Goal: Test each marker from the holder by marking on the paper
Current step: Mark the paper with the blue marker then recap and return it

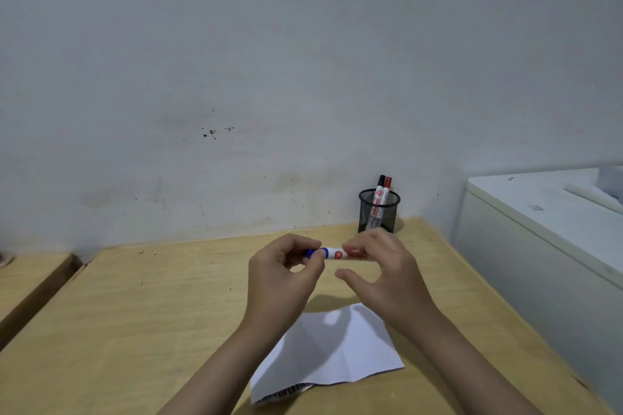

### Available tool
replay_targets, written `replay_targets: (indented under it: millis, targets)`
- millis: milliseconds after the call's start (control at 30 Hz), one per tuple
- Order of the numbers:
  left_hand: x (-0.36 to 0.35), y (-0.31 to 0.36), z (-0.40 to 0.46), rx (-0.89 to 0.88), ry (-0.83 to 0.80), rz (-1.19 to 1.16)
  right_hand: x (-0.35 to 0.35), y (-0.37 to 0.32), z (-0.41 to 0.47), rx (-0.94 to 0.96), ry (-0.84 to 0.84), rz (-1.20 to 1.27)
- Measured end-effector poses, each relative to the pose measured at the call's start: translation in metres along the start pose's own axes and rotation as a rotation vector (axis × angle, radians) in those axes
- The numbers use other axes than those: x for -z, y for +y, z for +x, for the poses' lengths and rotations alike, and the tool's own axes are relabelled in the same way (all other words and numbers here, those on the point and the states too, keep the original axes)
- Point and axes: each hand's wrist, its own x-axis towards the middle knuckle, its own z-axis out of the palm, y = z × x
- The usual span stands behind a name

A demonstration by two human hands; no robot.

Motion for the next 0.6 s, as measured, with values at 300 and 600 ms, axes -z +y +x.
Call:
replay_targets:
  millis: [300, 600]
  targets:
    - [-0.062, -0.012, 0.064, -0.122, -0.053, 0.042, 0.035, 0.058, 0.058, -0.120, 0.217, 0.061]
    - [-0.144, -0.078, 0.141, -0.235, -0.147, 0.330, 0.037, 0.154, 0.148, -0.418, 0.374, 0.013]
